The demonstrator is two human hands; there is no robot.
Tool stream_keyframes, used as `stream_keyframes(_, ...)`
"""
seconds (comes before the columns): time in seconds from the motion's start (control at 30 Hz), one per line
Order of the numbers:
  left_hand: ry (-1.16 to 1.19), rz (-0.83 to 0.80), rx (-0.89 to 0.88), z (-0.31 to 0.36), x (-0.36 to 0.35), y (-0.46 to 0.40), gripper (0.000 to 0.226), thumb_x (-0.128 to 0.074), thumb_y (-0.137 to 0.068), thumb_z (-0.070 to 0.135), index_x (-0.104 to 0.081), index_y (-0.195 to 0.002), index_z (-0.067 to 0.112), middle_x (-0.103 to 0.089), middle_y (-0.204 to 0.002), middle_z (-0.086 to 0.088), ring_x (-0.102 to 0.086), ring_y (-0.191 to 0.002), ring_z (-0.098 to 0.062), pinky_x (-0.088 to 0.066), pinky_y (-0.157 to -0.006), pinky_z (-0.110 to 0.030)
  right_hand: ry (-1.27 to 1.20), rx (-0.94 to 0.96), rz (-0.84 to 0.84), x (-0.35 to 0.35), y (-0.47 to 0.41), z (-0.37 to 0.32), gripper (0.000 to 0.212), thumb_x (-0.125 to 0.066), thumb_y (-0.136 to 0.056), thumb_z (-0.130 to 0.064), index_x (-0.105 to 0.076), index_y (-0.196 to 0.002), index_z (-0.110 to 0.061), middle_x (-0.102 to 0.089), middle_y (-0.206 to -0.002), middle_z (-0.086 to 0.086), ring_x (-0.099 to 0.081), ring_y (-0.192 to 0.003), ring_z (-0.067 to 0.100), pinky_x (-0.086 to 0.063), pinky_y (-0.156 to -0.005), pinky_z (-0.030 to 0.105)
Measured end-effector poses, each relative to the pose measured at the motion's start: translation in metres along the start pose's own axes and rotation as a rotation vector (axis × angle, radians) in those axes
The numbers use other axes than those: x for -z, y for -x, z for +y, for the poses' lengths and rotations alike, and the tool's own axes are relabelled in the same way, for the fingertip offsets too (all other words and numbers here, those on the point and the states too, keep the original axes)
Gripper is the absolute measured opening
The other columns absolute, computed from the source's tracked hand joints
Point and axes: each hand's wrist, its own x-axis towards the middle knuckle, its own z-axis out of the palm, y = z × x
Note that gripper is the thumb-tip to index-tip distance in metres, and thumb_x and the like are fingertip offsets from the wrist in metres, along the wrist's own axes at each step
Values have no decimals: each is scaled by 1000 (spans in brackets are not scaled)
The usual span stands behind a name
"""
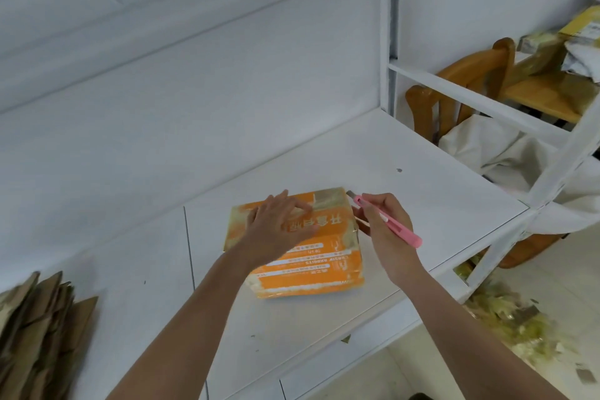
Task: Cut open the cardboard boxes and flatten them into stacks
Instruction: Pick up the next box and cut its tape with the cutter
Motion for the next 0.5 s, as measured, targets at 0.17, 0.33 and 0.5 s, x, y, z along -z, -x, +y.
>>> stream_keyframes(0.17,-333,199,-25,-6,-37,10,62,-11,-75,88,-32,-120,51,-12,-163,5,-3,-151,-23,-4,-120,-48,-91,5,49,10,2,-2,11,-51,-98,1,-61,-96,-1,-64,-80,16,-70,-85,32,-59,-78,31)
stream_keyframes(0.33,-439,230,-8,-8,-43,14,92,5,-69,91,-24,-141,42,-10,-163,5,-3,-151,-23,-5,-121,-50,16,55,-20,12,3,-1,10,-55,-97,-2,-63,-93,-5,-65,-87,12,-71,-91,33,-58,-82,32)
stream_keyframes(0.5,-467,214,4,-5,-43,15,99,11,-67,90,-18,-147,41,-8,-164,5,-2,-151,-23,-4,-121,-50,136,95,-47,18,3,0,10,-53,-97,-1,-62,-94,-5,-69,-90,3,-73,-87,23,-58,-86,42)
